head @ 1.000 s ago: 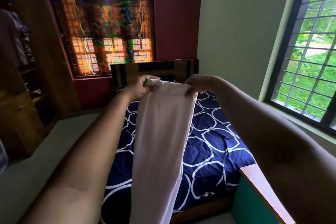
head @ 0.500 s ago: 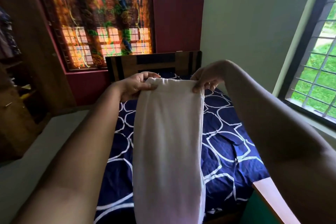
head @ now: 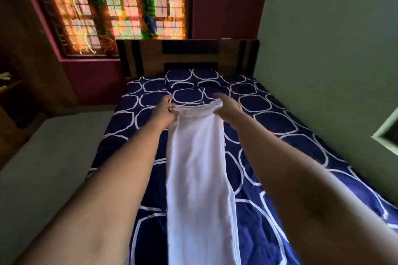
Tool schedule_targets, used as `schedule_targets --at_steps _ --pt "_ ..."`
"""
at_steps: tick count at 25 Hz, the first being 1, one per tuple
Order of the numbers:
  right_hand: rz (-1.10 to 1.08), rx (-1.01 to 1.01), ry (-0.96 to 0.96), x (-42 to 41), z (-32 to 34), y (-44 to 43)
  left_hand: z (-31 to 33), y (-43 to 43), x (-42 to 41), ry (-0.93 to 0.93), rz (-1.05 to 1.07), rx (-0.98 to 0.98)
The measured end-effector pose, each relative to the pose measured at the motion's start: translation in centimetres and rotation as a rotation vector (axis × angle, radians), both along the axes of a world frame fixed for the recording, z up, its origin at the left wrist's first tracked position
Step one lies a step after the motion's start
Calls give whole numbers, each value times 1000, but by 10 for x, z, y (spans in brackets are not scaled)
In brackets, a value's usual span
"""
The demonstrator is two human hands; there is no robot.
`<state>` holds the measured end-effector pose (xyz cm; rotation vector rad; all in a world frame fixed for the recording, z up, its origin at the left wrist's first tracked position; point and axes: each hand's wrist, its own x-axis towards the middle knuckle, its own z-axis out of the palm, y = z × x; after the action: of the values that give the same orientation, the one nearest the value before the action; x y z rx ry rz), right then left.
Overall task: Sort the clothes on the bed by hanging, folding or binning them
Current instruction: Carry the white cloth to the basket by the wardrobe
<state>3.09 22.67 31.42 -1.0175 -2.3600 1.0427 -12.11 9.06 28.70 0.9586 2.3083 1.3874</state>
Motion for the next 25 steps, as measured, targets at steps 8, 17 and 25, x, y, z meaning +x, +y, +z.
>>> schedule_targets --at_steps 8,17,25 --pt "28 65 -367 59 -391 -64 -371 -54 77 191 -166 -420" --pt "-764 -481 -320 251 -495 -262 -474 -252 246 -288 350 -314" --pt "-563 -963 -204 288 -498 -235 -476 -277 255 -1132 265 -657"
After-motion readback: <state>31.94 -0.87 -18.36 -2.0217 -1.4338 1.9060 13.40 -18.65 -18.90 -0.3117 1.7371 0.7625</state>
